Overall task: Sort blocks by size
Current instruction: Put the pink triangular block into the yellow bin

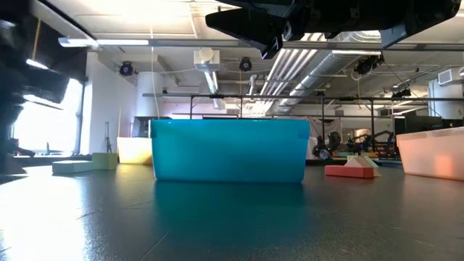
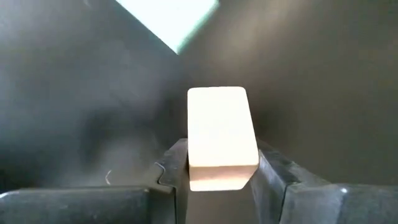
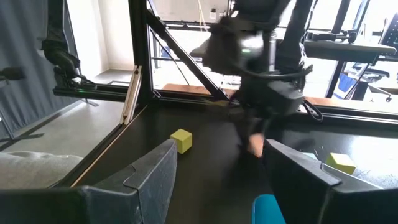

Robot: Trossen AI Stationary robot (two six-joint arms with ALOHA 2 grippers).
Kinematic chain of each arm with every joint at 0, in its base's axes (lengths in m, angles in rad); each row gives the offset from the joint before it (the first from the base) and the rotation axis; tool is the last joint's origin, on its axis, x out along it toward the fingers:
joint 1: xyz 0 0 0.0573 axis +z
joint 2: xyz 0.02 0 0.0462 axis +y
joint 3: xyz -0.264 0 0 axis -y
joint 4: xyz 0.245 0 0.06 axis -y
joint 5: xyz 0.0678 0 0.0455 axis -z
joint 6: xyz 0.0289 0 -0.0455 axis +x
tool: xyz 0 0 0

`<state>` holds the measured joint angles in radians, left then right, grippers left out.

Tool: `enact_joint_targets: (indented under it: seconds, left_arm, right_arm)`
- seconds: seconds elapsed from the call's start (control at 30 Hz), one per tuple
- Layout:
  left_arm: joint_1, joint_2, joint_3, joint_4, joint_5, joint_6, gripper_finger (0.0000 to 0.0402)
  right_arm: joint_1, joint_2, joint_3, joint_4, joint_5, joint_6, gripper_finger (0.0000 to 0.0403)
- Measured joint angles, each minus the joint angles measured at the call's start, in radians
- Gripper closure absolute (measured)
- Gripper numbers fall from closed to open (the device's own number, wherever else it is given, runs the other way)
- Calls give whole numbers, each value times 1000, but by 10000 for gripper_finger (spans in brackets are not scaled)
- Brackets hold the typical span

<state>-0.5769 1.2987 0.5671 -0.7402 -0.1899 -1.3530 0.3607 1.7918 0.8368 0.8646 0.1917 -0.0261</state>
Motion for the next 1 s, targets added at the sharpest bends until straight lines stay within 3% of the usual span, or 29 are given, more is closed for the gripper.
enact_joint_targets:
  seconds: [0.13, 0.3, 0.53, 0.77, 1.0]
  left_arm:
    - [195, -59, 48, -61, -91, 254, 299]
    - [522, -116, 123, -56, -148, 648, 299]
    - [989, -106, 175, 181, -95, 1105, 299]
    - [1317, -2, 174, 391, -7, 1238, 286]
    - [1417, 69, 174, 461, -3, 1295, 256]
  right_arm:
    - [-1, 0, 0, 7, 0, 0, 169]
    - [-1, 0, 0, 16, 0, 4, 169]
    - [-1, 0, 0, 15, 2, 27, 169]
    - [-7, 0, 0, 10, 32, 52, 169]
    - [-8, 0, 0, 8, 48, 55, 169]
